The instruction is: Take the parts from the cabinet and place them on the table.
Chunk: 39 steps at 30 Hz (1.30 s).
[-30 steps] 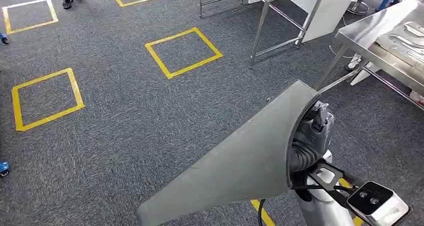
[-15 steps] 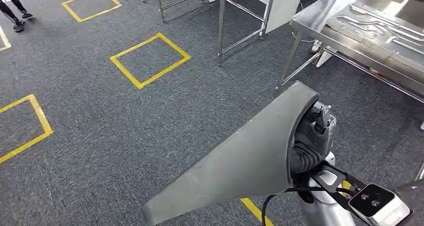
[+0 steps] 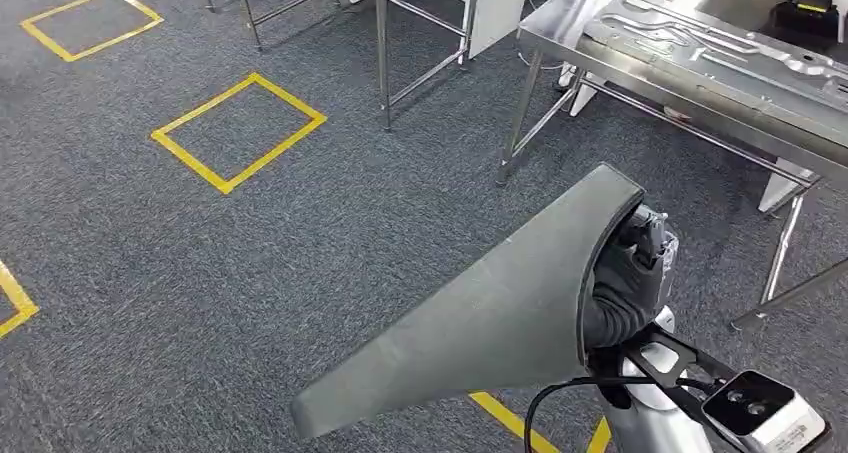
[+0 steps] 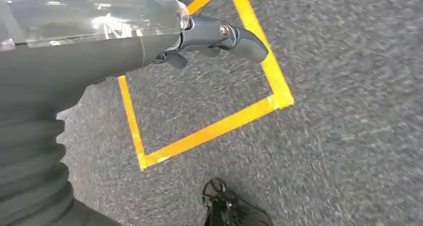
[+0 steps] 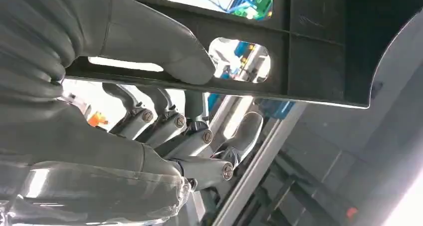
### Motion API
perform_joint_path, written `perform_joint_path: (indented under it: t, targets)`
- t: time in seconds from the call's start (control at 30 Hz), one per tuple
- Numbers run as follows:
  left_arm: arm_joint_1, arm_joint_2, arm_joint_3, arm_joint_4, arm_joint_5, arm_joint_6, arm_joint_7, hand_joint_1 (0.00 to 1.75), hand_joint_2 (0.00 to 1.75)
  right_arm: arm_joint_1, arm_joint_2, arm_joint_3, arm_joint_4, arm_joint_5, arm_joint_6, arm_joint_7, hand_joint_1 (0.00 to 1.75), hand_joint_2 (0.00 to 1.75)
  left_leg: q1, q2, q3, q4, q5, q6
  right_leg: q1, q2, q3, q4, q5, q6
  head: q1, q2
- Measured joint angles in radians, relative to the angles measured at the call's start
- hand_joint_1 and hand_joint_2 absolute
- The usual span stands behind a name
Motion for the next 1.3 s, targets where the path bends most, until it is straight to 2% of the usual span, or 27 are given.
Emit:
perform_joint_path:
  t: [0.03, 0.07, 0.1, 0.2, 0.23, 0.3, 0.33, 0.4, 0.43, 0.47, 0.53, 0.57, 0.6, 0.7, 0.73, 0.77, 0.8, 0.83, 0.9, 0.93, 0.97, 1.03, 1.07, 1.1, 1.23, 1.27, 1.3]
  targets:
    - [-0.001, -0.001, 0.001, 0.0, 0.0, -0.001, -0.001, 0.0, 1.75, -0.001, 0.0, 0.0, 0.0, -0.002, 0.002, 0.0, 1.75, 1.75, 0.0, 0.009, 0.005, 0.0, -0.003, -0.003, 0.001, -0.015, 0.053, -0.099, 0.043, -0.004, 0.0, 0.0]
    - [-0.001, -0.002, 0.002, 0.0, 0.001, -0.002, -0.002, 0.0, 1.75, -0.003, 0.0, 0.0, -0.001, -0.005, 0.007, 0.0, 1.75, 1.75, -0.002, 0.018, 0.011, 0.0, -0.006, -0.007, 0.007, -0.061, 0.103, -0.189, 0.067, -0.013, 0.0, 0.0]
    - [-0.001, -0.003, 0.005, 0.0, 0.003, -0.002, -0.004, 0.0, 1.75, -0.005, 0.0, 0.0, 0.0, -0.007, 0.008, 0.0, 1.75, 1.75, -0.008, 0.026, 0.013, 0.001, -0.01, -0.014, 0.016, -0.079, 0.105, -0.198, 0.056, -0.02, 0.0, 0.0]
    - [-0.004, -0.004, 0.01, 0.0, 0.008, -0.005, -0.009, 0.0, 1.75, -0.009, 0.0, 0.0, 0.0, -0.011, 0.011, 0.0, 1.75, 1.75, -0.005, 0.056, 0.02, -0.005, -0.013, -0.029, 0.02, -0.04, 0.096, -0.198, 0.058, -0.032, 0.0, 0.0]
    - [-0.007, -0.005, 0.011, 0.0, 0.01, -0.006, -0.01, 0.0, 1.75, -0.009, 0.001, 0.0, -0.001, -0.011, 0.011, 0.0, 1.75, 1.75, -0.008, 0.064, 0.025, -0.005, -0.018, -0.037, 0.013, -0.026, 0.103, -0.209, 0.064, -0.041, 0.0, 0.0]
    - [-0.008, -0.006, 0.016, 0.0, 0.013, -0.007, -0.013, 0.0, 1.75, -0.017, 0.004, 0.0, 0.001, -0.012, 0.012, 0.0, 1.75, 1.75, -0.001, -0.023, 0.004, 0.055, -0.059, -0.042, 0.006, -0.01, 0.112, -0.218, 0.069, -0.051, 0.0, 0.0]
    - [-0.004, -0.006, 0.018, 0.0, 0.014, -0.007, -0.013, 0.0, 1.75, -0.019, 0.009, 0.0, 0.001, -0.012, 0.015, 0.0, 1.75, 1.75, 0.001, -0.043, -0.035, 0.139, -0.103, -0.044, 0.006, 0.002, 0.112, -0.218, 0.069, -0.054, 0.0, 0.0]
    - [0.001, -0.006, 0.023, 0.0, 0.015, -0.003, -0.013, 0.0, 1.75, -0.018, 0.011, 0.0, 0.004, -0.013, 0.019, 0.0, 1.75, 1.75, 0.001, -0.055, -0.118, 0.297, -0.162, -0.049, 0.007, 0.027, 0.112, -0.215, 0.068, -0.057, 0.0, 0.0]
    - [0.003, -0.007, 0.024, 0.0, 0.017, -0.001, -0.012, 0.0, 1.75, -0.018, 0.011, 0.001, 0.006, -0.013, 0.021, 0.0, 1.75, 1.75, 0.001, -0.055, -0.138, 0.325, -0.155, -0.05, 0.008, 0.043, 0.112, -0.213, 0.068, -0.057, 0.0, 0.0]
    - [0.003, -0.008, 0.027, 0.0, 0.023, 0.003, -0.012, 0.0, 1.75, -0.018, 0.012, 0.001, 0.008, -0.014, 0.024, 0.0, 1.75, 1.75, 0.001, -0.056, -0.132, 0.297, -0.124, -0.049, 0.008, 0.057, 0.113, -0.21, 0.066, -0.056, 0.0, 0.0]
    - [0.002, -0.008, 0.033, 0.0, 0.024, 0.006, -0.012, 0.0, 1.75, -0.019, 0.019, 0.001, 0.008, -0.015, 0.025, 0.0, 1.75, 1.75, 0.002, -0.064, -0.065, 0.138, -0.028, -0.045, 0.007, 0.084, 0.116, -0.205, 0.062, -0.051, 0.0, 0.0]
    - [0.002, -0.008, 0.035, 0.0, 0.024, 0.007, -0.013, 0.0, 1.75, -0.02, 0.022, 0.002, 0.008, -0.016, 0.025, 0.0, 1.75, 1.75, 0.005, -0.098, -0.024, 0.043, 0.014, -0.043, 0.006, 0.097, 0.115, -0.2, 0.059, -0.047, 0.0, 0.0]
    - [0.002, -0.008, 0.037, 0.0, 0.024, 0.008, -0.013, 0.0, 1.75, -0.022, 0.024, 0.002, 0.01, -0.016, 0.025, 0.0, 1.75, 1.75, 0.008, -0.152, -0.012, 0.015, -0.005, -0.038, 0.009, 0.106, 0.11, -0.195, 0.056, -0.041, 0.0, 0.0]
    - [-0.003, -0.008, 0.042, 0.0, 0.028, 0.009, -0.018, 0.0, 1.75, -0.025, 0.026, 0.002, 0.011, -0.019, 0.026, 0.0, 1.75, 1.75, 0.0, -0.119, -0.011, 0.013, 0.0, -0.024, 0.0, 0.135, 0.099, -0.197, 0.063, -0.023, 0.0, 0.0]
    - [-0.004, -0.009, 0.045, 0.0, 0.032, 0.008, -0.02, 0.0, 1.75, -0.026, 0.026, 0.002, 0.011, -0.021, 0.029, 0.0, 1.75, 1.75, 0.006, -0.109, -0.008, 0.005, 0.005, -0.015, 0.004, 0.145, 0.097, -0.199, 0.063, -0.015, 0.0, 0.0]
    - [-0.005, -0.011, 0.047, -0.001, 0.033, 0.007, -0.021, 0.0, 1.75, -0.025, 0.026, 0.002, 0.011, -0.023, 0.029, 0.0, 1.75, 1.75, 0.008, -0.092, -0.005, -0.001, 0.01, -0.009, 0.002, 0.106, 0.097, -0.188, 0.057, -0.014, 0.0, 0.0]
    - [-0.005, -0.011, 0.049, -0.002, 0.034, 0.003, -0.023, 0.0, 1.75, -0.032, 0.026, 0.003, 0.012, -0.025, 0.03, 0.0, 1.75, 1.75, 0.008, -0.082, -0.003, -0.003, 0.008, -0.001, 0.007, 0.051, 0.079, -0.153, 0.031, -0.011, 0.0, 0.0]
    - [-0.003, -0.011, 0.051, -0.003, 0.035, 0.001, -0.023, 0.0, 1.75, -0.037, 0.026, 0.003, 0.013, -0.027, 0.03, 0.0, 1.75, 1.75, 0.006, -0.071, -0.003, -0.003, 0.008, 0.001, 0.005, 0.027, 0.045, -0.087, -0.006, -0.007, 0.0, 0.0]
    - [0.0, -0.012, 0.056, -0.003, 0.037, -0.002, -0.024, 0.0, 1.75, -0.036, 0.026, 0.003, 0.016, -0.028, 0.032, 0.0, 1.75, 1.75, 0.004, -0.044, -0.004, -0.003, 0.004, 0.003, 0.0, 0.013, -0.043, 0.082, -0.075, 0.0, 0.0, 0.0]
    - [0.001, -0.012, 0.058, -0.003, 0.037, -0.002, -0.024, 0.0, 1.75, -0.035, 0.026, 0.003, 0.018, -0.028, 0.032, 0.0, 1.75, 1.75, 0.004, -0.031, -0.003, -0.003, 0.003, 0.002, -0.002, 0.011, -0.067, 0.125, -0.079, 0.002, 0.0, 0.0]
    - [0.0, -0.012, 0.058, -0.003, 0.037, -0.003, -0.024, 0.0, 1.75, -0.035, 0.026, 0.003, 0.02, -0.028, 0.035, 0.0, 1.75, 1.75, 0.004, -0.018, -0.001, -0.003, 0.001, 0.001, -0.003, 0.01, -0.064, 0.114, -0.06, 0.004, 0.0, 0.0]
    - [-0.002, -0.013, 0.059, -0.003, 0.037, -0.005, -0.026, 0.0, 1.75, -0.036, 0.026, 0.003, 0.021, -0.029, 0.038, 0.0, 1.75, 1.75, 0.004, 0.004, 0.008, -0.002, -0.006, -0.004, -0.003, -0.006, 0.016, -0.04, 0.028, -0.001, 0.0, 0.0]
    - [-0.003, -0.013, 0.059, -0.003, 0.037, -0.006, -0.027, 0.0, 1.75, -0.038, 0.026, 0.003, 0.021, -0.029, 0.041, 0.0, 1.75, 1.75, 0.004, 0.014, 0.015, -0.003, -0.01, -0.007, 0.0, -0.035, 0.072, -0.143, 0.07, -0.007, 0.0, 0.0]
    - [-0.003, -0.013, 0.06, -0.003, 0.037, -0.008, -0.027, 0.0, 1.75, -0.04, 0.026, 0.003, 0.021, -0.03, 0.042, 0.0, 1.75, 1.75, 0.0, 0.021, 0.02, -0.002, -0.014, -0.012, 0.011, -0.1, 0.099, -0.199, 0.063, -0.016, 0.0, 0.0]
    - [-0.006, -0.014, 0.065, -0.005, 0.037, -0.01, -0.031, 0.0, 1.75, -0.04, 0.027, 0.003, 0.021, -0.031, 0.044, 0.0, 1.75, 1.75, -0.005, 0.064, 0.033, -0.008, -0.024, -0.036, 0.02, -0.047, 0.092, -0.2, 0.065, -0.034, 0.0, 0.0]
    - [-0.008, -0.014, 0.065, -0.006, 0.037, -0.011, -0.032, 0.0, 1.75, -0.04, 0.027, 0.003, 0.021, -0.032, 0.043, 0.0, 1.75, 1.75, 0.0, 0.056, 0.032, -0.003, -0.032, -0.045, 0.006, -0.033, 0.101, -0.21, 0.072, -0.043, 0.0, 0.0]
    - [-0.009, -0.014, 0.065, -0.006, 0.037, -0.012, -0.033, 0.0, 1.75, -0.043, 0.028, 0.003, 0.021, -0.033, 0.044, 0.0, 1.75, 1.75, 0.002, 0.008, 0.027, 0.024, -0.052, -0.046, 0.006, -0.023, 0.103, -0.212, 0.072, -0.048, 0.0, 0.0]
